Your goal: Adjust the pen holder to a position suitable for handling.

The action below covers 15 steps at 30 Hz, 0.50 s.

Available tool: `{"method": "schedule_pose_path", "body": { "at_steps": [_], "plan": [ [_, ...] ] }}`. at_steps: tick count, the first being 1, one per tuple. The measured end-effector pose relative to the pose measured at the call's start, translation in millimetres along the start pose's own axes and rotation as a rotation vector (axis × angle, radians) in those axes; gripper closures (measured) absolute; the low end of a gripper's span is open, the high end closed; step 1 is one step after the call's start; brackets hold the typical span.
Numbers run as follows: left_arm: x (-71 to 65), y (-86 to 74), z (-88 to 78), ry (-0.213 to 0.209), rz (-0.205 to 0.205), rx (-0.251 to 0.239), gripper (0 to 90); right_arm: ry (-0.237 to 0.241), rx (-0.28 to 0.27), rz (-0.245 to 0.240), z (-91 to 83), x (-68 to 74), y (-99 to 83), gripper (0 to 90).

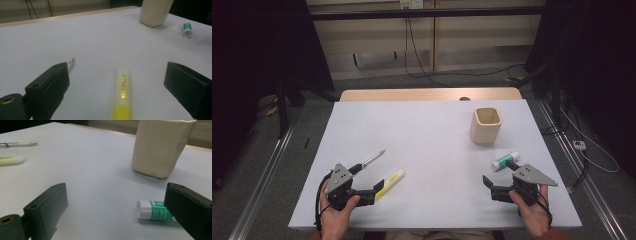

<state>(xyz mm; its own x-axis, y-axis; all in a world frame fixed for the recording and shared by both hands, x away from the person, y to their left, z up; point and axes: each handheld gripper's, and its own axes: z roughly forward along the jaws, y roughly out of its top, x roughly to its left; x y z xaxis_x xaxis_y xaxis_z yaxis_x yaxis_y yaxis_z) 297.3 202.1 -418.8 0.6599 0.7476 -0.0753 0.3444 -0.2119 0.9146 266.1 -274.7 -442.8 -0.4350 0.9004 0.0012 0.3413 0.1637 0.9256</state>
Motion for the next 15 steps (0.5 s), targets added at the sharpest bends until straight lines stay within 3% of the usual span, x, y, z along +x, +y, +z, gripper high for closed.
{"method": "schedule_pose_path", "body": {
  "at_steps": [15],
  "plan": [
    [0.2, -0.1, 3.4, -0.009, -0.003, 0.014, 6.0, 0.005, 0.043, 0.030, 4.3, -0.8, 2.1, 5.7]
  ]
}}
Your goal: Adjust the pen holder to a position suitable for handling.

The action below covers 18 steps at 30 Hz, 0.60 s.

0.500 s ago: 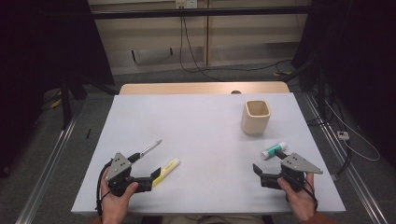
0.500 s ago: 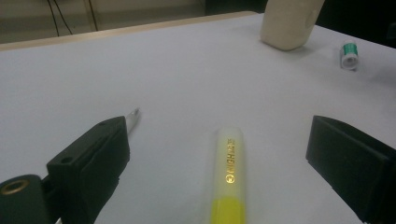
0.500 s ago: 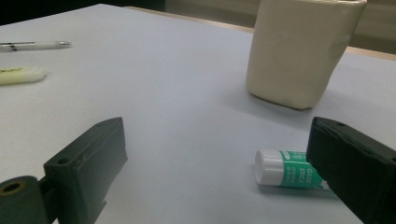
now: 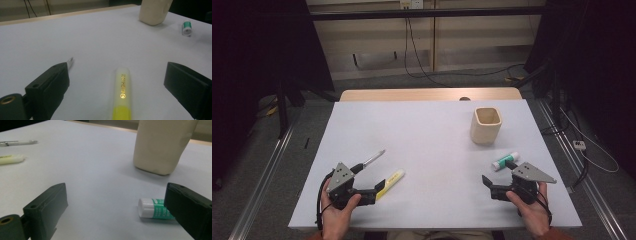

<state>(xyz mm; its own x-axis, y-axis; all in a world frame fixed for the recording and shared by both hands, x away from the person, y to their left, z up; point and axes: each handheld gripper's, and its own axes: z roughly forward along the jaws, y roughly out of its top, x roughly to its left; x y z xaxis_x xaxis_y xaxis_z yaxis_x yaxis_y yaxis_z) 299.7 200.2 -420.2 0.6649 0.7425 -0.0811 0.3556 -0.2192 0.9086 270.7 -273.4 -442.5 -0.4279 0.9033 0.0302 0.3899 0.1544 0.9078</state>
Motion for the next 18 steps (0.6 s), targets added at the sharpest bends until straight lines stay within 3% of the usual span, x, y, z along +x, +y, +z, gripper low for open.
{"method": "schedule_pose_path", "body": {
  "at_steps": [9, 12, 15, 18],
  "plan": [
    [-0.1, -0.6, -1.3, -0.004, 0.007, 0.002, 6.0, 0.000, 0.022, 0.000, 1.7, 1.0, 7.9, 5.3],
    [0.0, -1.3, -1.9, 0.002, 0.005, 0.003, 6.0, 0.025, 0.054, 0.038, 3.7, -4.3, 14.1, 6.5],
    [0.1, -1.6, -1.1, 0.016, 0.002, 0.006, 6.0, 0.025, 0.057, 0.032, 4.9, -6.1, 21.2, 7.5],
    [-1.1, -0.5, 1.0, 0.015, 0.027, 0.016, 6.0, 0.020, 0.076, 0.029, 6.7, -13.9, 33.4, 7.2]
  ]
}}
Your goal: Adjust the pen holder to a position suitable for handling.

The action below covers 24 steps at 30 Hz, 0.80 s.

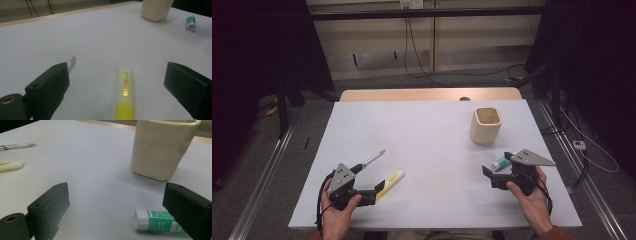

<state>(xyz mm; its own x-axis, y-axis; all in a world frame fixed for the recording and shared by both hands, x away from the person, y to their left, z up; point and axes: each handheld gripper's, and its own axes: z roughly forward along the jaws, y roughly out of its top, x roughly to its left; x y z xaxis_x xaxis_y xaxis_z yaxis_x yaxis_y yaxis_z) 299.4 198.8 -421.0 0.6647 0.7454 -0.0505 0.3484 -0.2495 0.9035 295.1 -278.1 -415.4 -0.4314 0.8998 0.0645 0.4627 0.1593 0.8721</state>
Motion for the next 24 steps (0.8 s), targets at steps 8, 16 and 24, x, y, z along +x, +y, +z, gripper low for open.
{"method": "schedule_pose_path", "body": {
  "at_steps": [8, 16, 24],
  "plan": [
    [1.1, 1.7, 2.1, -0.020, -0.004, -0.003, 6.0, -0.028, 0.061, 0.013, 7.1, -29.3, 22.6, 6.0],
    [2.3, 1.4, 3.4, -0.030, -0.005, -0.001, 6.0, -0.097, 0.039, -0.028, 15.9, -43.1, 50.9, 3.3],
    [2.1, 0.3, -0.1, -0.027, -0.003, -0.005, 6.0, -0.101, 0.014, -0.011, 33.8, -62.0, 85.0, 7.0]
  ]
}}
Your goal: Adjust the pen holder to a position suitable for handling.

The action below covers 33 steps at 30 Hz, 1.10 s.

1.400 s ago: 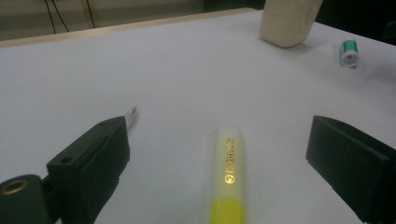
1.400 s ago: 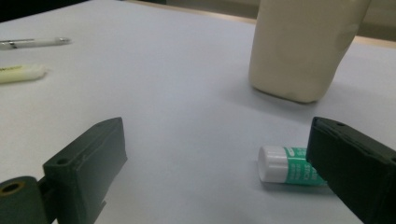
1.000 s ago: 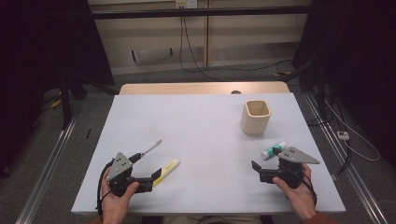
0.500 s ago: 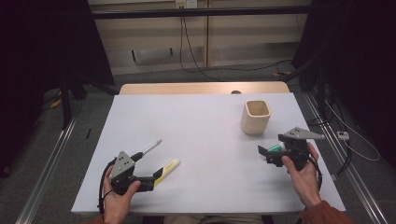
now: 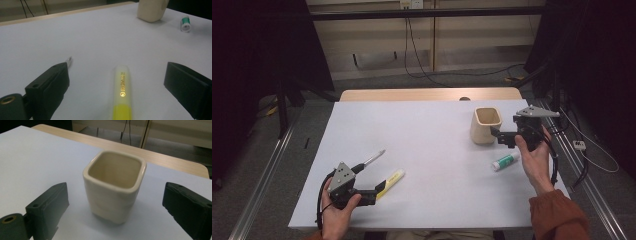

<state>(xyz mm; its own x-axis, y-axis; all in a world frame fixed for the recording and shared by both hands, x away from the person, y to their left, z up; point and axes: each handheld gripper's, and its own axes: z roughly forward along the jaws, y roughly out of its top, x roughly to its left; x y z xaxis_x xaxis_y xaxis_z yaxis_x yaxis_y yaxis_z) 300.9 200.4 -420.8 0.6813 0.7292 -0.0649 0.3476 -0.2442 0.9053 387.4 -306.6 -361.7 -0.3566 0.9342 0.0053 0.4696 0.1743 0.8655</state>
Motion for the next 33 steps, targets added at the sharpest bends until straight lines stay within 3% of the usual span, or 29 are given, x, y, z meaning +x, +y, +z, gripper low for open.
{"method": "schedule_pose_path", "body": {
  "at_steps": [3, 4, 11, 13, 14, 17, 23, 28, 29, 30, 31, 33],
  "plan": [
    [-0.4, 0.3, -1.4, 0.001, 0.007, -0.004, 6.0, -0.019, 0.015, -0.002, 3.5, -2.6, 6.5, 8.8],
    [-0.5, 0.2, -1.4, 0.003, 0.007, -0.003, 6.1, -0.026, 0.056, 0.002, 6.8, -5.0, 12.7, 12.5],
    [1.2, 0.0, -0.9, 0.000, 0.002, 0.002, 6.1, -0.003, 0.098, 0.017, 25.4, -12.9, 24.8, 15.7],
    [1.2, -0.1, -0.2, 0.000, 0.010, 0.006, 6.1, -0.020, 0.101, 0.042, 32.5, -17.0, 26.2, 18.3],
    [0.2, -0.4, 0.3, -0.003, 0.007, 0.014, 6.5, -0.038, 0.132, 0.049, 40.2, -21.0, 26.5, 21.5],
    [-1.1, -0.5, 0.8, -0.020, 0.018, 0.015, 7.0, 0.003, 0.146, 0.070, 47.6, -27.9, 26.1, 25.3],
    [-0.8, -0.8, 1.3, -0.025, 0.015, 0.024, 7.0, 0.004, 0.200, 0.069, 60.2, -33.1, 28.9, 29.6],
    [-0.5, -1.0, 1.9, -0.034, 0.011, 0.032, 6.9, 0.009, 0.264, 0.085, 74.2, -33.7, 28.2, 47.2],
    [-0.3, -1.1, 1.9, -0.036, 0.012, 0.032, 6.9, -0.030, 0.274, 0.069, 78.4, -32.5, 27.3, 48.4],
    [-0.5, -1.3, 1.9, -0.036, 0.010, 0.032, 6.9, -0.030, 0.274, 0.069, 78.4, -32.5, 27.3, 48.4],
    [-0.4, -1.4, 1.9, -0.038, 0.010, 0.032, 6.9, -0.039, 0.279, 0.070, 79.5, -32.5, 27.0, 54.0],
    [-0.3, -1.5, 2.0, -0.043, 0.007, 0.036, 6.9, -0.028, 0.303, 0.100, 81.9, -33.0, 26.8, 57.3]
  ]
}}
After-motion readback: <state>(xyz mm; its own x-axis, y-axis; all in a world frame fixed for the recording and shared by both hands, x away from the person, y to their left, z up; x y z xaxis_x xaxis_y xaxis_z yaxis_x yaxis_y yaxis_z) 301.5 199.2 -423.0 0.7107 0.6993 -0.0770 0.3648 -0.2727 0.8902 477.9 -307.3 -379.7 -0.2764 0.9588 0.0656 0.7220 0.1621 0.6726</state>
